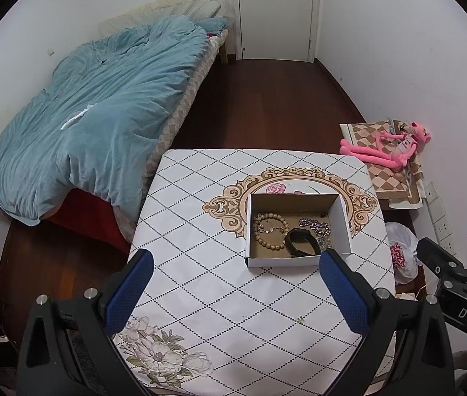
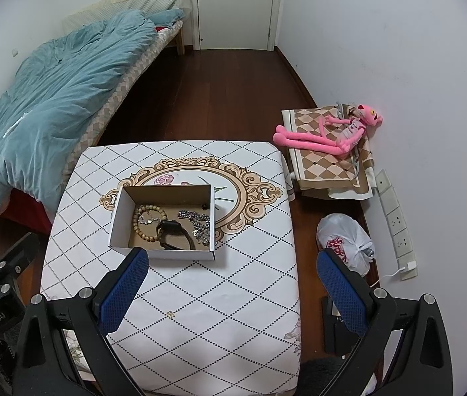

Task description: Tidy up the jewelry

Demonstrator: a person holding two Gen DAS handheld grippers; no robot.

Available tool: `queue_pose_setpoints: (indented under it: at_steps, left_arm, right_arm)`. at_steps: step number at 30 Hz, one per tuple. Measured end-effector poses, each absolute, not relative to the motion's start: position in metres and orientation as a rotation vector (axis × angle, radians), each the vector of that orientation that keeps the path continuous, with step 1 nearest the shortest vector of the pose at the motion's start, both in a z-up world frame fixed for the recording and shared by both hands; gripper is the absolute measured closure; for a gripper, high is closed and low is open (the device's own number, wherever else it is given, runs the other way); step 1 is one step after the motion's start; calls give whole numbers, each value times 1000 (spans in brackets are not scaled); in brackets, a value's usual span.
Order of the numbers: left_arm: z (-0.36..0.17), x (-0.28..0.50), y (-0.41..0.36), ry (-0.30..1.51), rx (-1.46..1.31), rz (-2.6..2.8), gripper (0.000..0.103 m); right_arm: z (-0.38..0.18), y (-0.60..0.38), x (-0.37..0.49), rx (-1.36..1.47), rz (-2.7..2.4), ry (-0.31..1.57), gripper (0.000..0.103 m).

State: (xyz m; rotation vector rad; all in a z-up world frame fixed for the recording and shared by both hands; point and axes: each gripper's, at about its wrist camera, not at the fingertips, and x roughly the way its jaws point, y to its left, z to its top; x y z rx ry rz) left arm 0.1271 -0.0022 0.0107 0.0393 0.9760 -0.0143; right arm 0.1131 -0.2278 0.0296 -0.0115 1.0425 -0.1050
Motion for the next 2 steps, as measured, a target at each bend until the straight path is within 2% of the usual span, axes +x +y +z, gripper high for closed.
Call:
queue_pose_setpoints:
  at_steps: [2]
  left_arm:
    - [11, 127, -1, 976, 36, -15, 1]
  right_arm:
    - [30, -227, 114, -15, -107, 1041, 0]
